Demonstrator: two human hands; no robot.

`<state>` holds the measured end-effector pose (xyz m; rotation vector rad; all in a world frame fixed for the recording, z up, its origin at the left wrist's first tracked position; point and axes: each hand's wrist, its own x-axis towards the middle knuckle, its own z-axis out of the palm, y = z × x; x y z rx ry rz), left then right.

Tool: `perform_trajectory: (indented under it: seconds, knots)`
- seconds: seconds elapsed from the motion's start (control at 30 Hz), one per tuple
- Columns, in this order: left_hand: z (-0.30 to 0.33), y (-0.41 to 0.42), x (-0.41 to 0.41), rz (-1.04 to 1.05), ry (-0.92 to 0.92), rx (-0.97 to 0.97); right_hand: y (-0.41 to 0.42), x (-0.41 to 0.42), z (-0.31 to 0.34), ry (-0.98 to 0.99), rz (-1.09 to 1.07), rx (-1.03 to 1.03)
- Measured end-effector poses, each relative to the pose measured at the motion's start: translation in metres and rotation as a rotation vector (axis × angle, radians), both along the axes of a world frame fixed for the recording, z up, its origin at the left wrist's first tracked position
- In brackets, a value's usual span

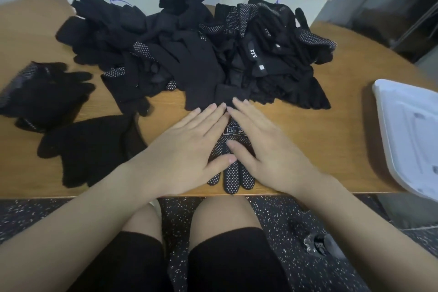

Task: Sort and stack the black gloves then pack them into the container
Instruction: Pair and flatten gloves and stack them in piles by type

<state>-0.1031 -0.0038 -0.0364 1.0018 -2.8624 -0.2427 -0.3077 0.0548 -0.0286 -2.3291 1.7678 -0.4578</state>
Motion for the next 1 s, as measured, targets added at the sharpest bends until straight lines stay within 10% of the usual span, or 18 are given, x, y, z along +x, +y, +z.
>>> perform_trajectory:
  seconds: [0.6, 1.0]
  knots:
    - [0.01, 0.019, 0.006, 0.073, -0.099, 0.027, -0.005, -0.007, 0.017, 0.429, 0.025, 0.201]
    - [0.06, 0.033, 0.103, 0.322, 0.142, 0.164, 0.002, 0.061, 0.05, 0.19, 0.036, 0.147]
